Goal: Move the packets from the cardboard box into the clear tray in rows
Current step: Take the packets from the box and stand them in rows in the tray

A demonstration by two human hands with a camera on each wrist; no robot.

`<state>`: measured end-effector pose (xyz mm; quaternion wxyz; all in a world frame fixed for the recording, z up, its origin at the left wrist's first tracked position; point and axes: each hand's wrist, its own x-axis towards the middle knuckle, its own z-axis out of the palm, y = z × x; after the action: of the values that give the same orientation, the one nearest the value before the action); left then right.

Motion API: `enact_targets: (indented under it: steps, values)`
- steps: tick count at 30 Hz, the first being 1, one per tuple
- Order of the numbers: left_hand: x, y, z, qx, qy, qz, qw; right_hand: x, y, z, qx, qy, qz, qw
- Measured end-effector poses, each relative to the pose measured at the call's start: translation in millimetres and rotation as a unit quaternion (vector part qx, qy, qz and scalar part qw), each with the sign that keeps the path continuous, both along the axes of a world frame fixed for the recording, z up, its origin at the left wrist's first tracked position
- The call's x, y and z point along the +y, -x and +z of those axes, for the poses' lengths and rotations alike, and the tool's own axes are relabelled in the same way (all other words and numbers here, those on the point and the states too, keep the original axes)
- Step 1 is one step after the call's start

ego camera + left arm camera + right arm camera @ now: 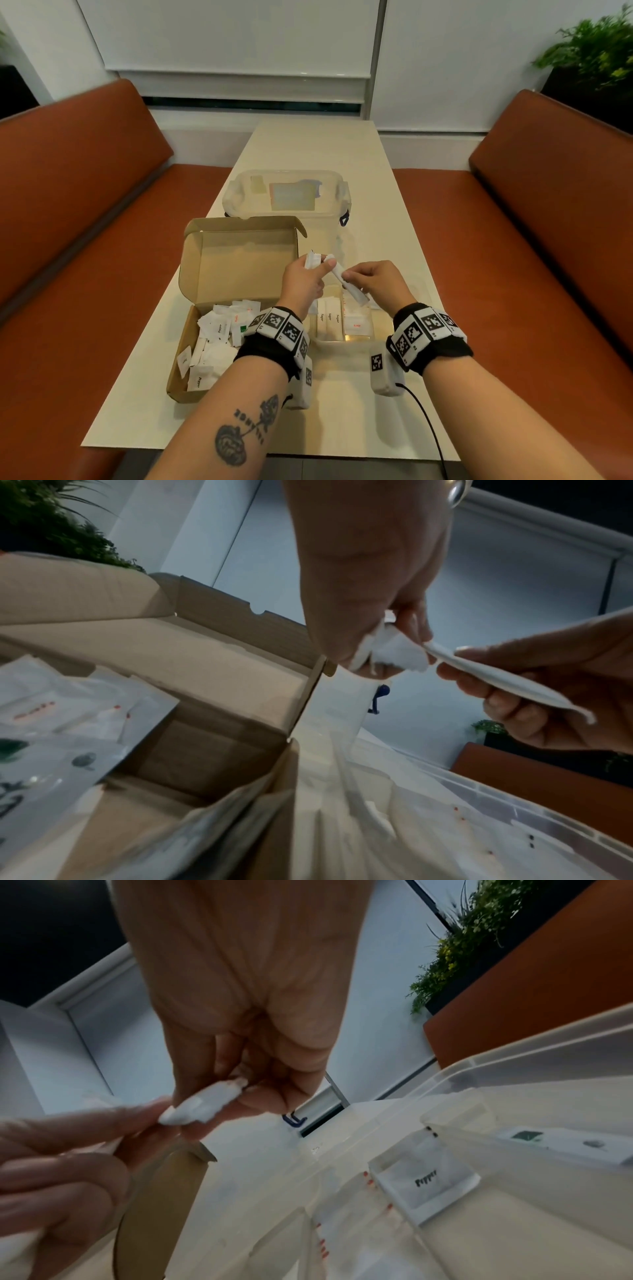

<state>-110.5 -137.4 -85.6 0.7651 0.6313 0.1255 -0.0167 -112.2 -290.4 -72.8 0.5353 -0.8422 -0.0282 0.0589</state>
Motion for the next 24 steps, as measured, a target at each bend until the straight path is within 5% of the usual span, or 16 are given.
enact_targets:
  steps: [6,10,19,24]
  values:
    - [9,0,-17,0.048,-0.068,0.017,0.996,17,5,-21,0.046,0.069,-0.050,0.995]
    - [6,-2,-21,0.081,-0.066,-0.017,0.994,40,8,-30,0.002,0.173,-0.031,0.984]
    - [10,-2,-24,0.109,-0.081,-0.038,0.990,54,2,-47,-0.077,0.466,0.052,0.880]
    - [10,-2,-22,0.109,-0.087,-0.047,0.989,51,2,-48,-0.112,0.556,0.048,0.822]
